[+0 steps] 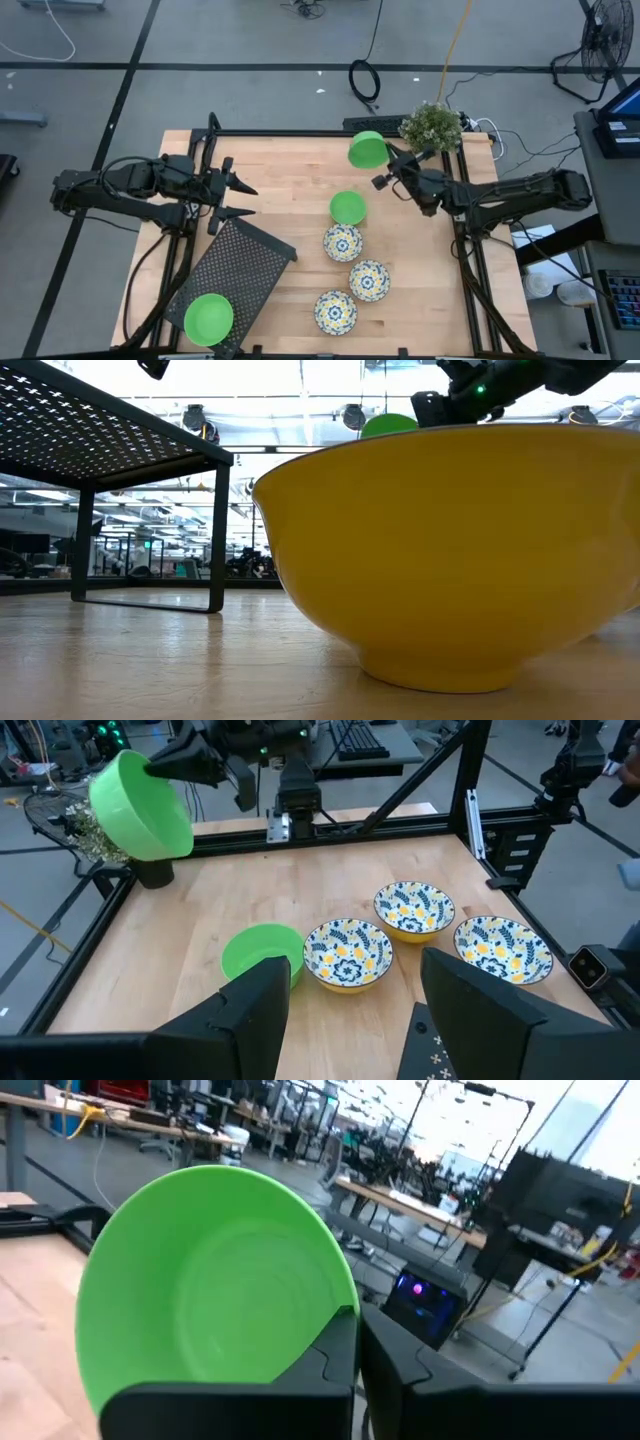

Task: Pick & Place Mini bowls
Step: Stack the bottom green bowl on the green bowl on the shelf

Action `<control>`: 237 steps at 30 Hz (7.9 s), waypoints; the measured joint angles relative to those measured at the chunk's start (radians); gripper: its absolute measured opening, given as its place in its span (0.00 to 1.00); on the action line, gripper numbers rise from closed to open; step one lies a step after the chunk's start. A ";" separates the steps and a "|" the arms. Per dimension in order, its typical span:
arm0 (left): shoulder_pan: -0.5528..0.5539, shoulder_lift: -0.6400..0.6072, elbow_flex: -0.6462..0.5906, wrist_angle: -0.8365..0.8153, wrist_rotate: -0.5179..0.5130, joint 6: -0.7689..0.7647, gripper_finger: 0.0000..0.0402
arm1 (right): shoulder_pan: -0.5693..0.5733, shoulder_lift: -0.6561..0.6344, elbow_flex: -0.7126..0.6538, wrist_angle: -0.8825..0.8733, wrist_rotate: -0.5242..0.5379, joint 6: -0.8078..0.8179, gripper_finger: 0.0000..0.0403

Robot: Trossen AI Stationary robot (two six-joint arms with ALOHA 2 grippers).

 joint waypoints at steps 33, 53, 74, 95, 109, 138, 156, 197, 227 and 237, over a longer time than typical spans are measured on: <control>0.000 0.000 0.000 0.011 0.000 0.002 0.57 | -0.133 0.068 -0.153 0.795 -0.314 -0.387 0.00; 0.000 0.006 0.000 0.233 0.000 -0.002 0.57 | -0.125 0.158 -0.143 0.901 -0.200 -0.441 0.00; -0.013 0.573 0.000 1.006 -0.756 0.502 0.57 | -0.084 0.158 -0.143 0.871 -0.146 -0.462 0.00; -0.053 0.825 0.111 1.260 -0.758 0.588 0.57 | -0.063 0.220 -0.126 0.891 -0.431 -0.387 0.00; -0.051 0.825 0.111 1.251 -0.873 0.636 0.57 | 0.014 0.358 -0.005 0.932 -0.355 -0.528 0.00; -0.031 0.824 0.111 1.282 -1.064 0.500 0.56 | 0.039 0.360 -0.004 0.959 -0.361 -0.532 0.00; -0.047 0.802 0.124 1.226 -1.022 0.453 0.02 | 0.040 0.359 -0.005 0.916 -0.377 -0.510 0.03; -0.441 0.447 0.597 0.629 -1.646 0.793 0.01 | 0.038 0.086 -0.005 0.391 -0.304 -0.150 0.51; -0.653 0.261 0.595 0.666 -1.650 0.600 0.01 | 0.023 0.086 -0.005 0.385 -0.306 -0.124 0.49; -0.792 0.267 0.595 0.722 -1.437 0.455 0.03 | 0.023 0.086 -0.005 0.385 -0.306 -0.124 0.49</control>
